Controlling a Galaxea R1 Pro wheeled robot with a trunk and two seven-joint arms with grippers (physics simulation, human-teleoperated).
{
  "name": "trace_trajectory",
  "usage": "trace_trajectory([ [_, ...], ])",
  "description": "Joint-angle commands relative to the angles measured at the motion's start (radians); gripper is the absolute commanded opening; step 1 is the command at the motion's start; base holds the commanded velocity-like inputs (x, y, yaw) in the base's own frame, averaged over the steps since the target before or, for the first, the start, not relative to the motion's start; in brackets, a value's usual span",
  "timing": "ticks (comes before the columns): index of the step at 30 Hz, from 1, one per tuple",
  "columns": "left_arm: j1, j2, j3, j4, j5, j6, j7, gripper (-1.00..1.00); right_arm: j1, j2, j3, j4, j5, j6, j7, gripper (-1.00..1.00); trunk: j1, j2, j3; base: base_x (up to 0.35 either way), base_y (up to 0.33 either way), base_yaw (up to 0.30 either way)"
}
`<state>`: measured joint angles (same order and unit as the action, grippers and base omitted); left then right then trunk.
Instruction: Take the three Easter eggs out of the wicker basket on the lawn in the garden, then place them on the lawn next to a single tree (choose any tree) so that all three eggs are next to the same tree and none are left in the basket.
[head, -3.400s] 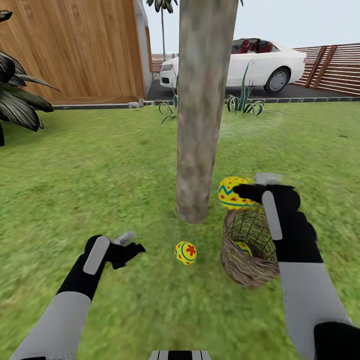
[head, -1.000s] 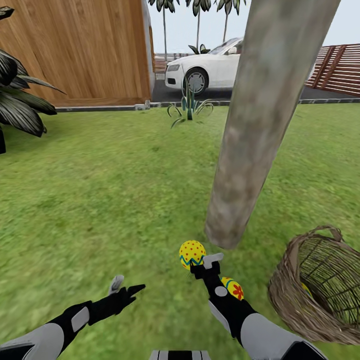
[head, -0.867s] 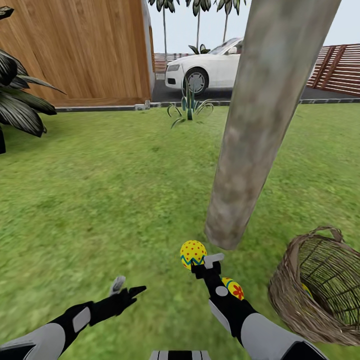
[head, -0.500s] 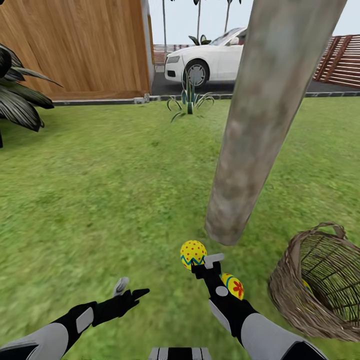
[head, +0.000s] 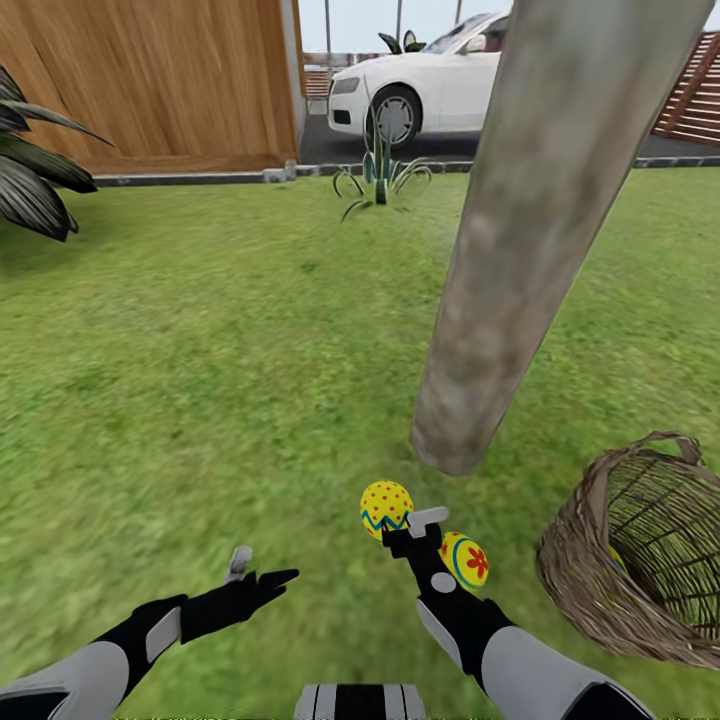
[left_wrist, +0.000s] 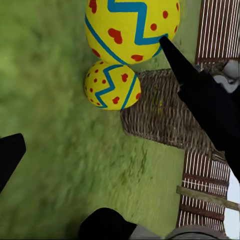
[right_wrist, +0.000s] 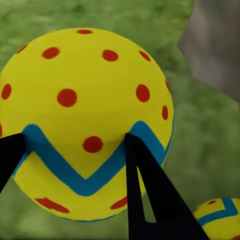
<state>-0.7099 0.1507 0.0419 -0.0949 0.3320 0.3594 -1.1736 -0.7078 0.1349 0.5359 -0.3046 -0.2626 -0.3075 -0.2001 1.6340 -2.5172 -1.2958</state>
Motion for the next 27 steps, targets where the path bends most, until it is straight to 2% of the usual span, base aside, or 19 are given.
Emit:
trace_trajectory([
  [1,0.0,0.002,0.0,-0.001,-0.002,0.01,-0.007,1.0,-0.001,-0.001,0.009,0.001,-0.009,-0.004,-0.005,-1.0,0.0,-0.001,-0.005,0.0,0.0,0.0],
  [27,0.0,0.003,-0.004,-0.002,-0.004,0.01,-0.005,1.0,-0.001,-0.001,0.007,0.001,-0.007,-0.004,-0.005,-1.0,0.012,-0.007,-0.105,0.0,0.0,0.0],
])
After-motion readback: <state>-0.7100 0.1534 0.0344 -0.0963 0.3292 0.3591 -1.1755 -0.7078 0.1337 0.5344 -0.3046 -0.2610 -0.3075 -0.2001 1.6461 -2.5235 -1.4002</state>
